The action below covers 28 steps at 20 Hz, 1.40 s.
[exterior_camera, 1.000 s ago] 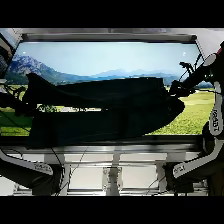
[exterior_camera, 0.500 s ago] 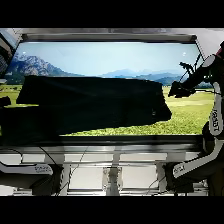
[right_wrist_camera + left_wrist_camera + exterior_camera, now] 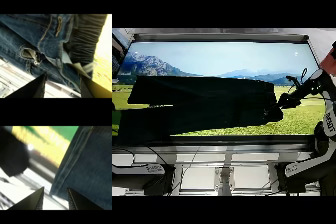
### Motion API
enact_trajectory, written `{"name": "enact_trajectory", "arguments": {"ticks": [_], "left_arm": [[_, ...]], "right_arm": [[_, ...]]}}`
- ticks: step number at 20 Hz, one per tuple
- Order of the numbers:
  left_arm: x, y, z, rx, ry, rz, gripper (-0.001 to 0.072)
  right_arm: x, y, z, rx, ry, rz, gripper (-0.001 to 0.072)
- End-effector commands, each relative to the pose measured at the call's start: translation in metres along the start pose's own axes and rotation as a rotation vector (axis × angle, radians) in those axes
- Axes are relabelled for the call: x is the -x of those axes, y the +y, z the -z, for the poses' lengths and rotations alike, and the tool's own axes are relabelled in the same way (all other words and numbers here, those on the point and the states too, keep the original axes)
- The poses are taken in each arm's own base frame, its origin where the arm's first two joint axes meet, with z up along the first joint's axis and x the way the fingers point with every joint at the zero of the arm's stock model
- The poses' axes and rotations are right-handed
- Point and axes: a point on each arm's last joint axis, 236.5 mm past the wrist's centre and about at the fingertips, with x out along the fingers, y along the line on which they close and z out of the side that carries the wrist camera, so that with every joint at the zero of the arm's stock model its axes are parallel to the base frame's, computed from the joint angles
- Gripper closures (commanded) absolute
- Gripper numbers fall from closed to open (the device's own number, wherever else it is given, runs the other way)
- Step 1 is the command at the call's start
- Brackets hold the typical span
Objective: Fold the clothes and pants, and hang the long-sleeved shirts on hangers.
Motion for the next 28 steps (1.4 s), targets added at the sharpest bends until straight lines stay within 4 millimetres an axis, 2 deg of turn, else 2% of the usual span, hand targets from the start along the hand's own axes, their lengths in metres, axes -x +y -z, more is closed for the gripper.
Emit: {"name": "enact_trajectory", "arguments": {"ticks": [1,3,5,6,7,9,10,12,13,15,16,20,22,23,26,28], "left_arm": [[-0.002,-0.003,0.026,-0.005,0.065,0.096,0.0364],[0.0,-0.009,0.034,-0.01,0.042,0.169,0.0366],[-0.002,-0.003,0.049,-0.01,0.052,0.166,0.0367],[-0.003,0.002,0.055,0.007,0.052,0.164,0.0367],[-0.004,0.004,0.06,0.024,0.05,0.168,0.0367],[-0.006,0.005,0.069,0.057,0.05,0.187,0.0367],[-0.008,0.005,0.073,0.066,0.054,0.19,0.0367],[-0.012,0.004,0.08,0.068,0.065,0.193,0.0367],[-0.014,0.002,0.082,0.066,0.07,0.196,0.0367],[-0.016,0.001,0.082,0.066,0.068,0.197,0.0367],[-0.016,0.001,0.08,0.067,0.063,0.198,0.0367],[-0.015,-0.007,0.073,0.081,0.033,0.232,0.0367],[-0.016,-0.007,0.072,0.085,0.033,0.232,0.0367],[-0.017,-0.007,0.072,0.084,0.035,0.233,0.0367],[-0.023,-0.01,0.072,0.082,0.052,0.242,0.0367],[-0.026,-0.014,0.072,0.084,0.058,0.258,0.0367]], "right_arm": [[-0.024,-0.012,0.008,0.049,-0.048,0.028,0.0276],[-0.036,-0.014,0.009,0.06,-0.089,0.034,0.0277],[-0.053,-0.01,0.02,0.055,-0.075,-0.002,0.0356],[-0.061,-0.008,0.027,0.05,-0.057,-0.021,0.0356],[-0.066,-0.005,0.034,0.044,-0.036,-0.039,0.04],[-0.068,0.007,0.05,0.057,0.023,-0.096,0.0644],[-0.065,0.018,0.058,0.062,0.05,-0.137,0.07],[-0.049,0.049,0.067,0.054,0.065,-0.236,0.07],[-0.034,0.07,0.066,0.052,0.046,-0.294,0.07],[0.006,0.114,0.076,0.071,0.05,-0.407,0.07],[0.022,0.126,0.079,0.088,0.039,-0.411,0.07],[0.074,0.142,0.066,0.073,-0.097,-0.292,0.0702],[0.092,0.138,0.064,0.044,-0.136,-0.213,0.0702],[0.095,0.128,0.066,0.011,-0.136,-0.15,0.0701],[0.085,0.075,0.089,-0.136,-0.048,0.061,0.0702],[0.07,0.042,0.113,-0.21,0.051,0.168,0.0701]]}}
